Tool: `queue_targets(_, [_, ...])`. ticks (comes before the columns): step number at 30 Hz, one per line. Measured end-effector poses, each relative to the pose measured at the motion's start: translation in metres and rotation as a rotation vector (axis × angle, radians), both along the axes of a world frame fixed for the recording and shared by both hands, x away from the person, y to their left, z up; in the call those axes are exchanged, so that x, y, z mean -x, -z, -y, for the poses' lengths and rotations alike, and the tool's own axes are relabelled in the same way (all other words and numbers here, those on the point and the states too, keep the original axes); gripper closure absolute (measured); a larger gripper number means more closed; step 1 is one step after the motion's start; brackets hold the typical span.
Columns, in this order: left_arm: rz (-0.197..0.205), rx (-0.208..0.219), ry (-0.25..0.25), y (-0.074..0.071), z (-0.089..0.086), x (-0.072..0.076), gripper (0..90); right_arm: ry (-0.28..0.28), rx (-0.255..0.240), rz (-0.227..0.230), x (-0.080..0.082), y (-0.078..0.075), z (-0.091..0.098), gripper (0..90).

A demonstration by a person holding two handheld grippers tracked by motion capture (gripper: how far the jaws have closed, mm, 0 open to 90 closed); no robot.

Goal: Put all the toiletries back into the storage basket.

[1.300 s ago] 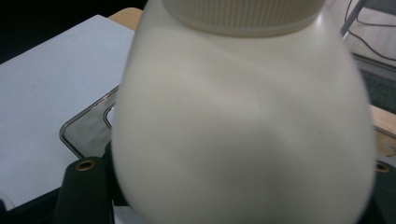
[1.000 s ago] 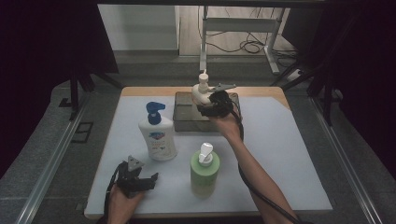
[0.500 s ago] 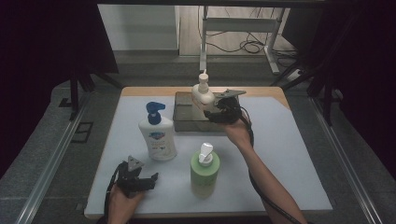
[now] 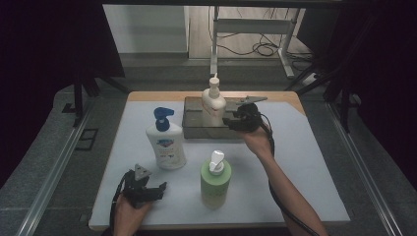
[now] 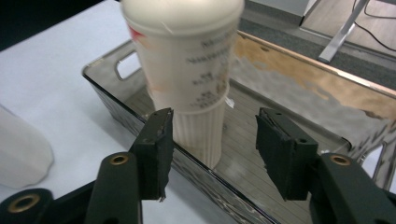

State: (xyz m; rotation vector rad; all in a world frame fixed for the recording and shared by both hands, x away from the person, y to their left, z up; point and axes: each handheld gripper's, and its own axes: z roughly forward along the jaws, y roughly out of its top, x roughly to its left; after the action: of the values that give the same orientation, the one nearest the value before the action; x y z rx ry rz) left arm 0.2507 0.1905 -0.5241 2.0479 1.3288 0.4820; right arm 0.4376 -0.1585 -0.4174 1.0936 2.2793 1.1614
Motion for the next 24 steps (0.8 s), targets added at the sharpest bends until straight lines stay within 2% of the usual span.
queue_targets(10, [0.0,0.0,0.0,0.0,0.0,0.0,13.0,0.039,-0.004,-0.04,-0.013,0.016,0.01,56.4])
queue_targets(19, [-0.002,-0.003,0.001,0.0,0.0,0.0,13.0,0.053,-0.006,-0.062,-0.025,0.022,0.008,76.5])
queue_targets(24, [-0.002,-0.002,0.001,0.0,0.0,0.0,13.0,0.036,0.018,-0.064,-0.03,0.025,0.002,88.1])
